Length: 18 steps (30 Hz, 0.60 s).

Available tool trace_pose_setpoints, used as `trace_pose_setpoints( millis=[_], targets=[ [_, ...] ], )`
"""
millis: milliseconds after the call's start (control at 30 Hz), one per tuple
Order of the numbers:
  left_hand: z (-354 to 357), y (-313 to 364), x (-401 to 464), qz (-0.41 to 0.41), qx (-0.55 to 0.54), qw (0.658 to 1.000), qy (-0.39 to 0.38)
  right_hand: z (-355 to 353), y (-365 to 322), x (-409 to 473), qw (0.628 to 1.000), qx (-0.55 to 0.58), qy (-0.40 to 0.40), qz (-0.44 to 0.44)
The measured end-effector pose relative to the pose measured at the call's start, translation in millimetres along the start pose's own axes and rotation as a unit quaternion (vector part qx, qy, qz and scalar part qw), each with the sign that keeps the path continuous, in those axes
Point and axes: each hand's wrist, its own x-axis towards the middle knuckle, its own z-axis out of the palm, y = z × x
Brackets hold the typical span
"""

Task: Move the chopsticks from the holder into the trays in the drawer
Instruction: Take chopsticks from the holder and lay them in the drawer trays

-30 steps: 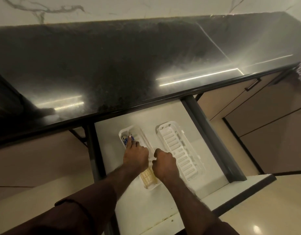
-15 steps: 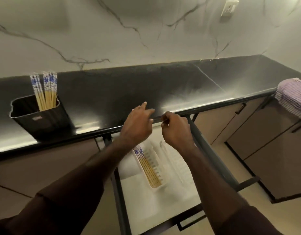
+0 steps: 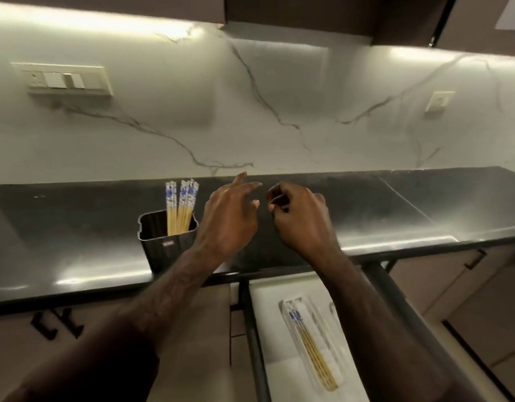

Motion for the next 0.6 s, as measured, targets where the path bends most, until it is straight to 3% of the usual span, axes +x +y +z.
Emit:
trace_pose_setpoints(
  millis=[367,600],
  targets=[
    [-82.2,-174.3,54.7,-0.017,0.012,1.0,-0.014,161.1,-103.7,79.5,0.999,0.008,-0.053,0.01],
    [-79.3,-247.0,90.7,-0.055,0.0,0.996,-0.067,225.6,-111.6,113.7,0.995,0.0,-0.085,0.052]
  ],
)
